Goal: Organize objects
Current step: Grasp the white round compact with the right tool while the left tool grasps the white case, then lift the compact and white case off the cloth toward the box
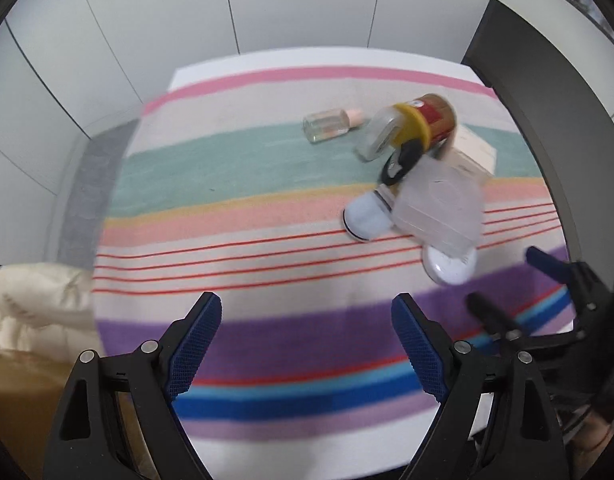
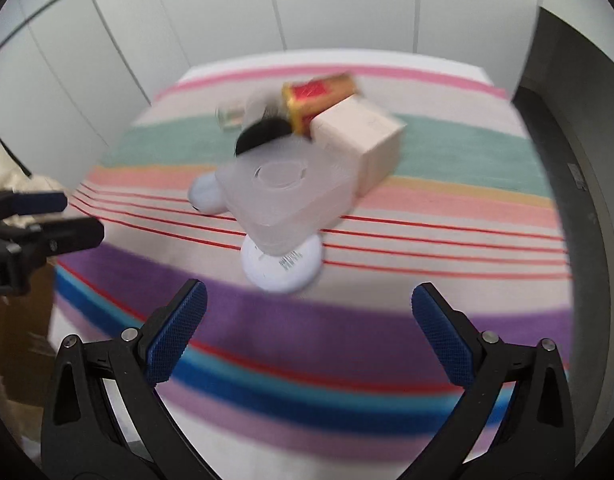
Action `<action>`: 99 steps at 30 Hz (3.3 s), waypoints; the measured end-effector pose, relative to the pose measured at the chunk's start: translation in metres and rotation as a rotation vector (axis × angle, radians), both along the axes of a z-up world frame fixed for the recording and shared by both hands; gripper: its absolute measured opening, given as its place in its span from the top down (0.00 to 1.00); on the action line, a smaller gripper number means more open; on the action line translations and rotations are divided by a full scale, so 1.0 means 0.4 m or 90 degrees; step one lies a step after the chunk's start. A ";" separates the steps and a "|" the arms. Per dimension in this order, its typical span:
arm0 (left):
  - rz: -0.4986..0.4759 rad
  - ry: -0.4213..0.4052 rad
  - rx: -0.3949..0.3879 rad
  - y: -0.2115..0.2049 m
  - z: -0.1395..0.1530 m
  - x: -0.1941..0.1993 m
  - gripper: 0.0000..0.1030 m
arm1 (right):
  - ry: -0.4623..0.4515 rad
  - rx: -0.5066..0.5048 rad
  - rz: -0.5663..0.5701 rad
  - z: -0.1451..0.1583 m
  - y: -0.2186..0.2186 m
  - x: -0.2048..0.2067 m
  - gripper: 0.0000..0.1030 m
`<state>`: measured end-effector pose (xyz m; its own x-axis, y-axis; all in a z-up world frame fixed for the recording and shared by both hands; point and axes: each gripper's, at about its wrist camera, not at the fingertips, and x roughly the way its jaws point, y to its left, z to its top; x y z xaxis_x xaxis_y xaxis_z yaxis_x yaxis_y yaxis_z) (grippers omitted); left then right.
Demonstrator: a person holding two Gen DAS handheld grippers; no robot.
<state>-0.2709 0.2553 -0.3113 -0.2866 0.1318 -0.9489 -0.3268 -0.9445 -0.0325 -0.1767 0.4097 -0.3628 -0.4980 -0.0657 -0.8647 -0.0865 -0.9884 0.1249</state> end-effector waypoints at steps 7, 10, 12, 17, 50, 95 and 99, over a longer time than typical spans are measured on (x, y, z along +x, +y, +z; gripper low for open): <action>-0.082 0.029 -0.010 0.083 -0.069 -0.042 0.14 | 0.016 0.066 0.041 -0.069 -0.051 -0.069 0.39; -0.094 0.036 0.024 0.119 -0.086 -0.064 0.14 | 0.022 0.107 0.054 -0.068 -0.046 -0.059 0.42; -0.094 0.029 0.029 0.146 -0.104 -0.079 0.14 | 0.018 0.081 0.041 -0.064 -0.009 -0.040 0.42; -0.083 0.037 0.017 0.202 -0.150 -0.102 0.15 | -0.002 0.062 -0.012 -0.048 0.080 0.005 0.42; 0.063 0.125 -0.008 0.058 0.225 0.001 0.65 | 0.019 0.063 -0.071 0.283 0.113 0.050 0.42; 0.079 0.265 0.000 0.039 0.724 0.265 0.65 | 0.154 0.118 -0.090 0.834 0.136 0.233 0.42; 0.061 0.278 0.011 0.042 0.728 0.346 0.65 | 0.159 0.119 -0.099 0.833 0.125 0.294 0.42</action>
<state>-0.1326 0.2722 -0.0203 -0.6719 0.0999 -0.7339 -0.2246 -0.9717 0.0734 -0.0591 0.4596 -0.0297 -0.6880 0.1750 -0.7043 -0.2269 -0.9737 -0.0203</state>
